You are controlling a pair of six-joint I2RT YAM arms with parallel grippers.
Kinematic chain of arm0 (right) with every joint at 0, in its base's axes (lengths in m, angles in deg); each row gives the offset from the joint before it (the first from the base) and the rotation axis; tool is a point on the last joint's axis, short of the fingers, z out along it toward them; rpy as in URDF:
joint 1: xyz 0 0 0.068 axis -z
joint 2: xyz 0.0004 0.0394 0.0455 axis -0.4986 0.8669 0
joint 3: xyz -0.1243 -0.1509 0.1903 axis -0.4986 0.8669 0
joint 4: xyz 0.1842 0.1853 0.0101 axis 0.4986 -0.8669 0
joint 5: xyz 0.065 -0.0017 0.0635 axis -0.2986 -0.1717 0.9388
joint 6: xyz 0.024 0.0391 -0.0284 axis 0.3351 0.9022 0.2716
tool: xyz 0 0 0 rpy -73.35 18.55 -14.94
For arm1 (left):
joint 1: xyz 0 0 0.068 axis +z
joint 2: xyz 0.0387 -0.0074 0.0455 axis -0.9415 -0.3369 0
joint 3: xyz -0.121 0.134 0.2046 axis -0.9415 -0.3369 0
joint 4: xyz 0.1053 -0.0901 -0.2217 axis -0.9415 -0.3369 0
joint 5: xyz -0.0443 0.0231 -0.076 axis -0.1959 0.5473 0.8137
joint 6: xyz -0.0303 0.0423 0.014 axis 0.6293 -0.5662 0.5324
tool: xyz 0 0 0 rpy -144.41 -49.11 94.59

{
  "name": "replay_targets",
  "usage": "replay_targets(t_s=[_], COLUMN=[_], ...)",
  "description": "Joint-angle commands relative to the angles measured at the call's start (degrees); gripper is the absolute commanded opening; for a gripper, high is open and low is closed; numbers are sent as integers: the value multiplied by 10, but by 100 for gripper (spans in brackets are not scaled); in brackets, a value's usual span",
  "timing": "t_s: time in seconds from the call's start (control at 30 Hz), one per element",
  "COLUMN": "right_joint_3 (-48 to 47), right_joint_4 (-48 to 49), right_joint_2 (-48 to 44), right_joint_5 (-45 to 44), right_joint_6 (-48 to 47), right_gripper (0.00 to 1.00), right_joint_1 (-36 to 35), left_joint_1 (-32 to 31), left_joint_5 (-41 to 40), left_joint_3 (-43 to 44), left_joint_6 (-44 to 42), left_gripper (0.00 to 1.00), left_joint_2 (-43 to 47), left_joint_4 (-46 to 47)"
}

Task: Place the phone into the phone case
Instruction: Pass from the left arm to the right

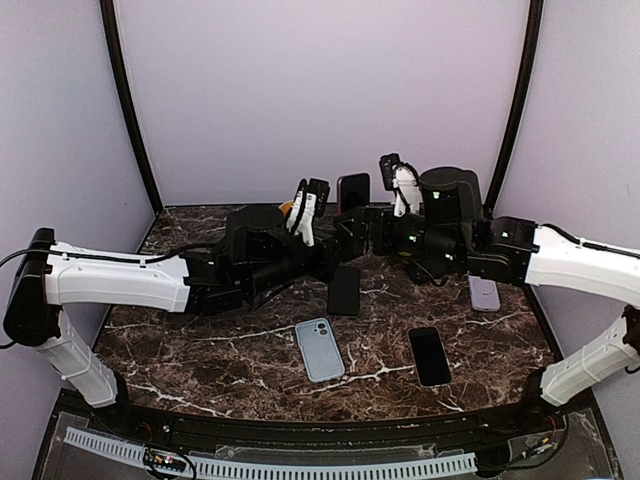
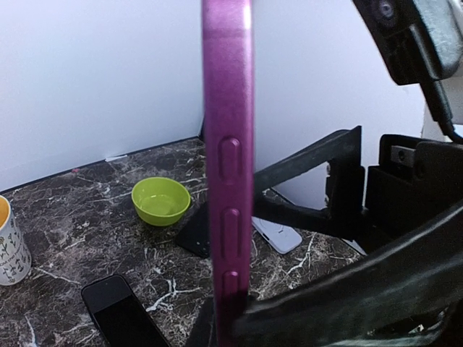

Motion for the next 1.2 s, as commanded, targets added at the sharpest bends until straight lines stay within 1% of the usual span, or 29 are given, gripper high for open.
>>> replay_targets(t_s=[0.0, 0.2, 0.3, 0.57, 0.63, 0.77, 0.93, 1.03, 1.17], right_joint_3=[-41, -74, -83, -89, -85, -84, -90, -89, -87], right_joint_4=[-6, -23, -37, -40, -34, -29, -34, -27, -21], right_joint_2=[32, 66, 75, 82, 78, 76, 74, 73, 73], right_joint_5=[-33, -38, -17, 50, 52, 58, 58, 68, 71], right_joint_6=[8, -1, 4, -20, -21, -22, -28, -27, -27], right_gripper=[98, 99, 98, 99, 98, 94, 94, 90, 81], right_joint_1=[-1, 3, 18, 32, 32, 32, 32, 32, 33], left_joint_1=[3, 2, 2, 2, 2, 2, 2, 2, 2], left_joint_5=[-5, 10, 6, 9, 8, 10, 1, 2, 2], left_joint_3=[-13, -20, -25, -37, -39, -42, -45, -47, -50], left_joint_6=[-1, -4, -3, -11, -12, -16, -18, -18, -20], left_gripper=[0, 0, 0, 0, 0, 0, 0, 0, 0], left_joint_2=[41, 44, 47, 55, 56, 58, 61, 63, 65], left_joint_4=[65, 74, 77, 93, 95, 103, 101, 104, 106])
